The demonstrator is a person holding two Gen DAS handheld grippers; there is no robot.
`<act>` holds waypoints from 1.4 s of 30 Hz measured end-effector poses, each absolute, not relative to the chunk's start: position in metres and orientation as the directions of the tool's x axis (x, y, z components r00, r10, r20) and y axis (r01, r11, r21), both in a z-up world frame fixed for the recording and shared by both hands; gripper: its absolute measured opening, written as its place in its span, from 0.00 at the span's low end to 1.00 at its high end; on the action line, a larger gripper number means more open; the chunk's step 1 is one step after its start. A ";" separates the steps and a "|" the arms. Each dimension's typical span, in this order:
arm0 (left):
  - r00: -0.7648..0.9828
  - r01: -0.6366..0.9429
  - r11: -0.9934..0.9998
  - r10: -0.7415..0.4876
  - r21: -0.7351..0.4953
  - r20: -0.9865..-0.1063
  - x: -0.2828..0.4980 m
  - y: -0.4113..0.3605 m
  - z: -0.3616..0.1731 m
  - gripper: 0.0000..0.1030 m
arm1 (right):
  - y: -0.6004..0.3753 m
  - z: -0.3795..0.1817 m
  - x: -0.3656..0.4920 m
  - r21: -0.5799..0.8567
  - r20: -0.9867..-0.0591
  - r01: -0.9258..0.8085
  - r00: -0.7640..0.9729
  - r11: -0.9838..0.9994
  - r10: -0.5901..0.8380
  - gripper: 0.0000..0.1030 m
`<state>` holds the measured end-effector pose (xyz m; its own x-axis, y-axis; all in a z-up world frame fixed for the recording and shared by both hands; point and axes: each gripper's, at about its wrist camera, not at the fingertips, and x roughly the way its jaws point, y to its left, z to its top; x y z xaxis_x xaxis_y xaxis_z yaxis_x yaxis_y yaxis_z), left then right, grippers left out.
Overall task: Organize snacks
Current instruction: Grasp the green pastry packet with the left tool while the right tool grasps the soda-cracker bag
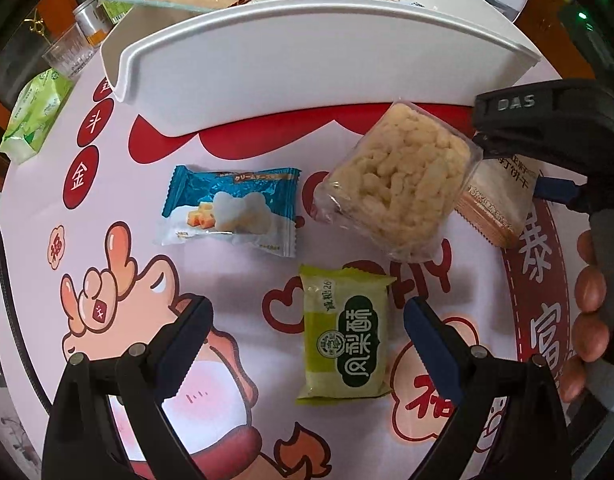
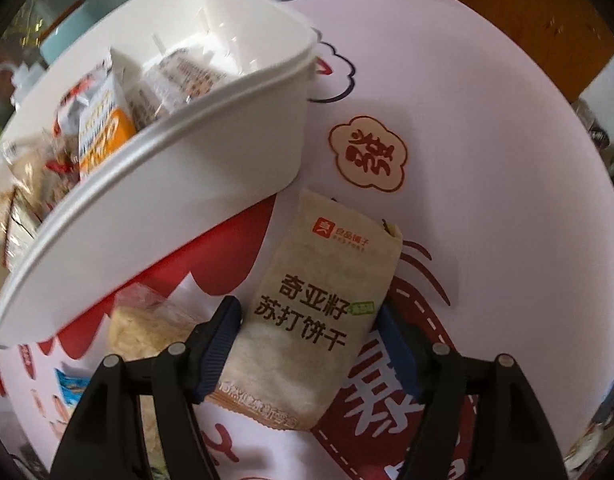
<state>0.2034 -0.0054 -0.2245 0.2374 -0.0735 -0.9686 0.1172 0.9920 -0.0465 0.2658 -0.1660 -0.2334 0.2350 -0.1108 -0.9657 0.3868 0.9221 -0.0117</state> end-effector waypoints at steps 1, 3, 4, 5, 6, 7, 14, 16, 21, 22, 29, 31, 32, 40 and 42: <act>0.237 0.117 0.992 -0.073 -0.046 -0.969 0.205 -0.007 -0.225 0.93 | -0.164 -0.233 0.266 -0.012 -0.964 0.389 0.239 0.921 -0.113 0.73; 0.234 0.117 0.992 -0.074 -0.048 -0.969 0.205 -0.008 -0.227 0.93 | -0.162 -0.233 0.266 -0.011 -0.963 0.393 0.243 0.919 -0.115 0.73; 0.231 0.117 0.992 -0.075 -0.049 -0.970 0.205 -0.008 -0.228 0.93 | -0.161 -0.233 0.266 -0.010 -0.963 0.391 0.244 0.920 -0.114 0.73; 0.228 0.116 0.992 -0.076 -0.050 -0.971 0.206 -0.008 -0.229 0.93 | -0.163 -0.233 0.265 -0.007 -0.963 0.388 0.246 0.922 -0.111 0.73; 0.226 0.117 0.992 -0.078 -0.053 -0.971 0.205 -0.007 -0.227 0.93 | -0.162 -0.233 0.264 -0.006 -0.963 0.383 0.248 0.924 -0.109 0.72; 0.220 0.119 0.991 -0.082 -0.056 -0.972 0.205 -0.007 -0.229 0.93 | -0.163 -0.232 0.262 -0.007 -0.961 0.379 0.252 0.925 -0.111 0.69; 0.244 0.159 0.987 -0.075 -0.037 -0.967 0.202 -0.011 -0.230 0.62 | -0.180 -0.233 0.245 -0.002 -0.957 0.324 0.275 0.946 -0.096 0.63; 0.251 0.170 0.985 -0.078 -0.036 -0.965 0.201 -0.013 -0.228 0.41 | -0.181 -0.234 0.238 0.000 -0.954 0.304 0.285 0.953 -0.091 0.62; 0.243 0.158 0.986 -0.096 -0.058 -0.965 0.197 -0.010 -0.227 0.36 | -0.185 -0.233 0.222 0.031 -0.953 0.274 0.297 0.961 -0.054 0.58; 0.241 0.154 0.986 -0.097 -0.060 -0.966 0.196 -0.010 -0.227 0.36 | -0.187 -0.232 0.217 0.044 -0.955 0.267 0.294 0.963 -0.038 0.58; 0.241 0.133 0.989 -0.101 -0.070 -0.965 0.174 -0.002 -0.222 0.36 | -0.197 -0.229 0.187 0.060 -0.944 0.215 0.331 0.975 -0.015 0.58; 0.252 0.132 0.989 -0.099 -0.067 -0.963 0.167 -0.002 -0.217 0.36 | -0.198 -0.222 0.181 0.069 -0.938 0.202 0.346 0.977 -0.005 0.58; 0.258 0.133 0.989 -0.099 -0.066 -0.961 0.165 -0.001 -0.214 0.36 | -0.197 -0.218 0.180 0.073 -0.935 0.194 0.354 0.978 0.000 0.58; 0.332 0.153 0.987 -0.092 -0.043 -0.939 0.154 -0.009 -0.169 0.35 | -0.190 -0.168 0.155 0.104 -0.892 0.087 0.448 0.991 0.054 0.58; 0.343 0.154 0.987 -0.092 -0.041 -0.935 0.157 -0.013 -0.159 0.36 | -0.185 -0.158 0.162 0.104 -0.881 0.063 0.468 0.993 0.063 0.58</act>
<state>0.1568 -0.0125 -0.1594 0.3434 -0.0920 -0.9347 0.1539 0.9873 -0.0407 0.1624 -0.1848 -0.1581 0.4681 0.0626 -0.8815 0.0628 0.9926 0.1039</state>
